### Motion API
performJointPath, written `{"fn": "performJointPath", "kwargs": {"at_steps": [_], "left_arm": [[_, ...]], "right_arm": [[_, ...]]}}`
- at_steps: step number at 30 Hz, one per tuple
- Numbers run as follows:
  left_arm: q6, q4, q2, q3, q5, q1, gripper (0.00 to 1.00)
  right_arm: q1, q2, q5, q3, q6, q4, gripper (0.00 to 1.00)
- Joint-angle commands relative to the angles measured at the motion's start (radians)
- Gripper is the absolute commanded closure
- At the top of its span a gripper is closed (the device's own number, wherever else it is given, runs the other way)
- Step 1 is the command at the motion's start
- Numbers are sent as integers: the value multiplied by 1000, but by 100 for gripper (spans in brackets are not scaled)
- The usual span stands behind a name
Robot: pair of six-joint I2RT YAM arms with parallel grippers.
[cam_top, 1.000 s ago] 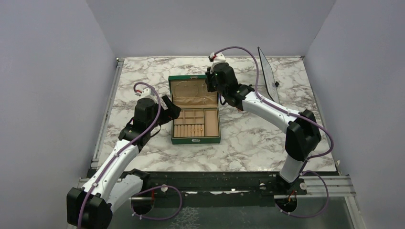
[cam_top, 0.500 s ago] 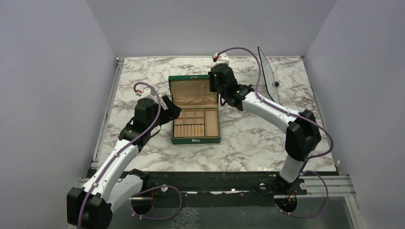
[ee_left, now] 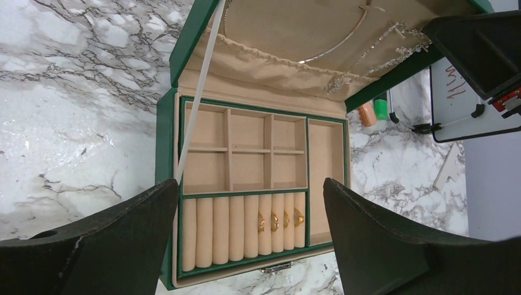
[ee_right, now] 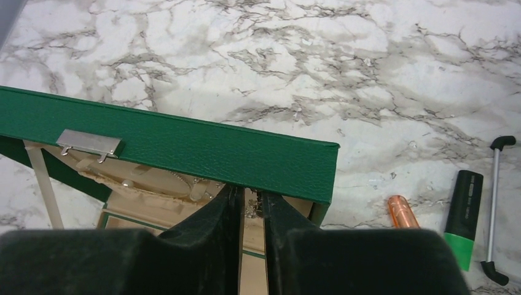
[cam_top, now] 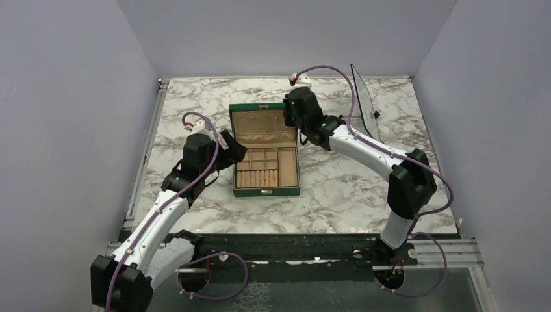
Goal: Organize the mixed jewelry
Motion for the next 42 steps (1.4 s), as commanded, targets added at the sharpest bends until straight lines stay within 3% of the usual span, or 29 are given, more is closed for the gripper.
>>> {"fn": "performJointPath", "kwargs": {"at_steps": [1, 17, 26, 29, 37, 42], "left_arm": [[7, 9, -6, 16, 31, 6, 12], [42, -18, -7, 34, 41, 6, 11], [52, -19, -5, 46, 66, 6, 12], [83, -17, -6, 60, 94, 6, 12], [144, -6, -19, 76, 115, 6, 12], [146, -9, -36, 73, 107, 6, 12]], "right_arm": [[-5, -24, -73, 19, 60, -54, 78], [-6, -80, -184, 0, 176, -102, 70], [-6, -92, -162, -27, 233, -140, 67], [-6, -106, -127, -59, 327, -166, 67], [-6, -70, -53, -99, 796, -266, 68], [-6, -61, 3, -112, 1003, -267, 68]]}}
